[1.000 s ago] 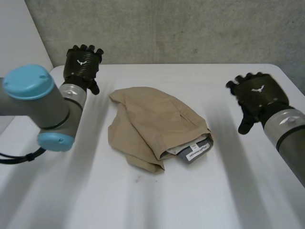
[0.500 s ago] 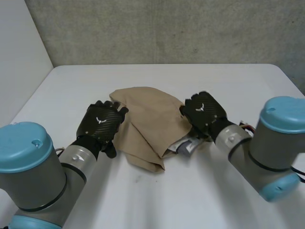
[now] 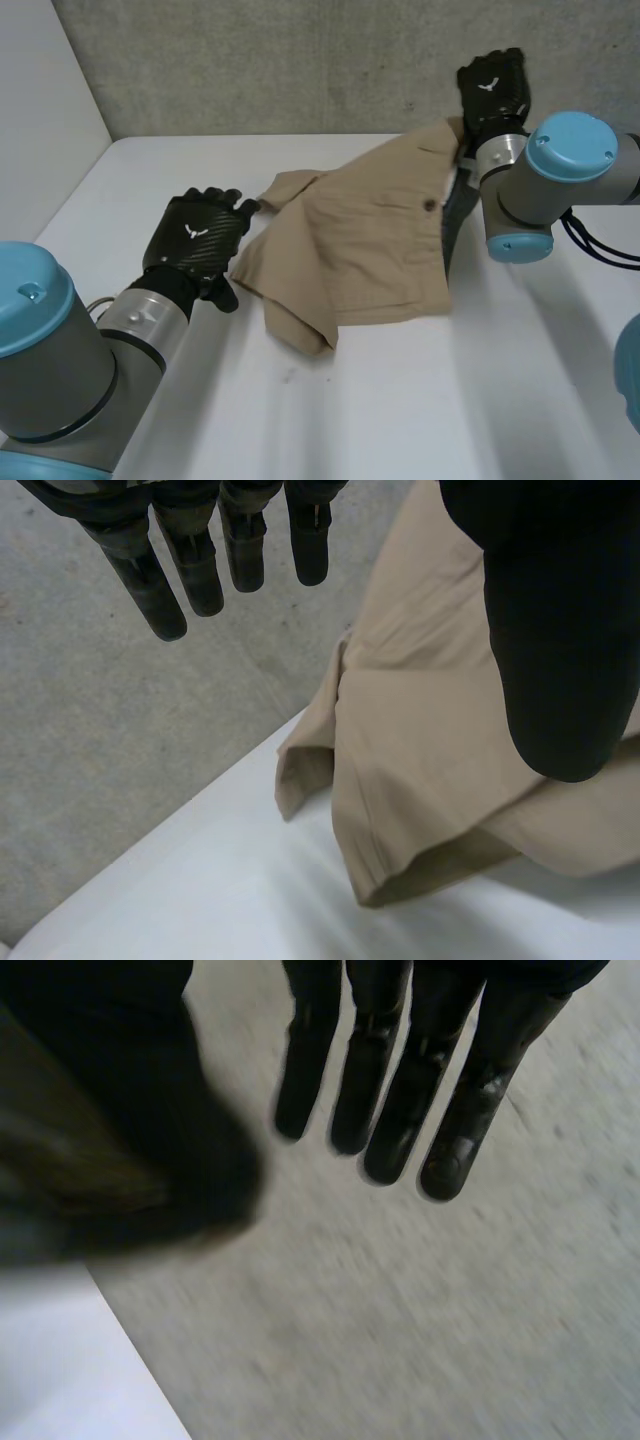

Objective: Fold the shorts.

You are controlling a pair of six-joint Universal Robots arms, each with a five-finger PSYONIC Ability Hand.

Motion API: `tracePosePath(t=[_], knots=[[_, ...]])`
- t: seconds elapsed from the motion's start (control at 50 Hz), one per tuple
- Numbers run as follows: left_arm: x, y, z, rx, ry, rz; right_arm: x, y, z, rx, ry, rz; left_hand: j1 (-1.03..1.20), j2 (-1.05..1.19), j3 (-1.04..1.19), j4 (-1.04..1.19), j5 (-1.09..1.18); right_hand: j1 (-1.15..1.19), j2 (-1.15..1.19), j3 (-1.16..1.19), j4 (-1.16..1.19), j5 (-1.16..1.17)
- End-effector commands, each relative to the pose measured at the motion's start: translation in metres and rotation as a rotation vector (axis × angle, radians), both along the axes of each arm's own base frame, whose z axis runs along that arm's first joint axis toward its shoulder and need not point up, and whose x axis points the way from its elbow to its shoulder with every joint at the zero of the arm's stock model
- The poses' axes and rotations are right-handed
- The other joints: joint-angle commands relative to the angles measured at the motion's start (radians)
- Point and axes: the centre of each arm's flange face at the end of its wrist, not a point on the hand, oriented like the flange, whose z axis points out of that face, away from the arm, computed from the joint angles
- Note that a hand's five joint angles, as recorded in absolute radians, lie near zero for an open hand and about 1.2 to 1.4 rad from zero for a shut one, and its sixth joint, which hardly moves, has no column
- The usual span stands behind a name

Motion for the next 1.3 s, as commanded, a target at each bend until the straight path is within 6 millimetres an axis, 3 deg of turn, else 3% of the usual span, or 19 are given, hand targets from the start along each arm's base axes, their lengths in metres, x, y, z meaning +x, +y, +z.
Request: tracePosePath(t=[0.02, 0.12, 0.18, 0.24, 0.28, 0.32, 0.38, 0.4, 0.48, 0.56, 0.68, 0.86, 1.18, 1.3], knots=[[-0.011, 0.006, -0.006, 0.019, 0.006, -0.038, -0.016, 0.004, -0.016, 0.137, 0.107, -0.112, -0.025, -0.015, -0.024, -0.014, -0.009, -0.481, -0.613, -0.639, -0.644, -0.650], [-0.022, 0.015, -0.006, 0.020, 0.010, -0.077, -0.026, 0.028, 0.008, 0.195, 0.086, -0.116, -0.004, 0.005, -0.003, 0.006, 0.011, -0.481, -0.613, -0.639, -0.644, -0.650], [-0.029, 0.026, -0.006, 0.020, 0.009, -0.116, -0.038, 0.062, 0.023, 0.257, 0.017, -0.051, -0.001, 0.008, 0.000, 0.009, 0.014, -0.481, -0.613, -0.639, -0.644, -0.650], [-0.036, 0.037, -0.008, 0.025, 0.009, -0.154, -0.039, 0.084, 0.025, 0.299, 0.005, 0.025, -0.001, 0.008, 0.000, 0.009, 0.014, -0.481, -0.613, -0.639, -0.644, -0.650], [-0.042, 0.048, -0.013, 0.042, 0.002, -0.188, -0.040, 0.099, 0.021, 0.342, 0.020, 0.083, -0.001, 0.008, 0.000, 0.009, 0.014, -0.481, -0.613, -0.639, -0.644, -0.650], [-0.047, 0.054, -0.018, 0.053, -0.006, -0.213, -0.039, 0.131, 0.003, 0.477, 0.059, 0.211, -0.001, 0.008, 0.000, 0.009, 0.014, -0.481, -0.613, -0.639, -0.644, -0.650], [-0.055, 0.060, -0.026, 0.067, -0.020, -0.242, -0.038, 0.153, -0.012, 0.590, 0.072, 0.300, 0.001, 0.011, 0.002, 0.012, 0.017, -0.481, -0.613, -0.639, -0.644, -0.650], [-0.057, 0.060, -0.028, 0.071, -0.024, -0.248, -0.038, 0.164, -0.022, 0.661, 0.069, 0.342, 0.004, 0.014, 0.005, 0.015, 0.020, -0.364, -0.496, -0.522, -0.526, -0.533], [-0.066, 0.055, -0.046, 0.096, -0.053, -0.258, -0.040, 0.177, -0.036, 0.763, 0.034, 0.374, 0.022, 0.032, 0.023, 0.033, 0.038, -0.272, -0.404, -0.430, -0.434, -0.441], [-0.072, 0.049, -0.054, 0.105, -0.064, -0.255, -0.042, 0.175, -0.045, 0.813, -0.031, 0.364, 0.072, 0.081, 0.073, 0.082, 0.087, -0.222, -0.353, -0.379, -0.384, -0.390], [-0.084, 0.028, -0.071, 0.124, -0.080, -0.235, -0.046, 0.158, -0.076, 0.865, -0.082, 0.330, 0.230, 0.240, 0.231, 0.241, 0.246, -0.070, -0.202, -0.227, -0.232, -0.238], [-0.066, -0.015, -0.071, 0.117, -0.069, -0.121, -0.043, 0.145, -0.096, 0.860, -0.082, 0.320, 0.656, 0.666, 0.657, 0.667, 0.671, 0.078, -0.054, -0.080, -0.084, -0.091], [-0.027, -0.054, -0.071, 0.070, -0.196, 0.052, -0.040, 0.133, -0.109, 0.864, -0.074, 0.295, 0.586, 0.596, 0.587, 0.597, 0.601, 0.272, 0.140, 0.114, 0.109, 0.103], [-0.022, -0.060, -0.070, 0.068, -0.195, 0.070, -0.040, 0.131, -0.111, 0.859, -0.069, 0.284, 0.559, 0.569, 0.560, 0.570, 0.575, 0.580, 0.448, 0.422, 0.418, 0.411]])
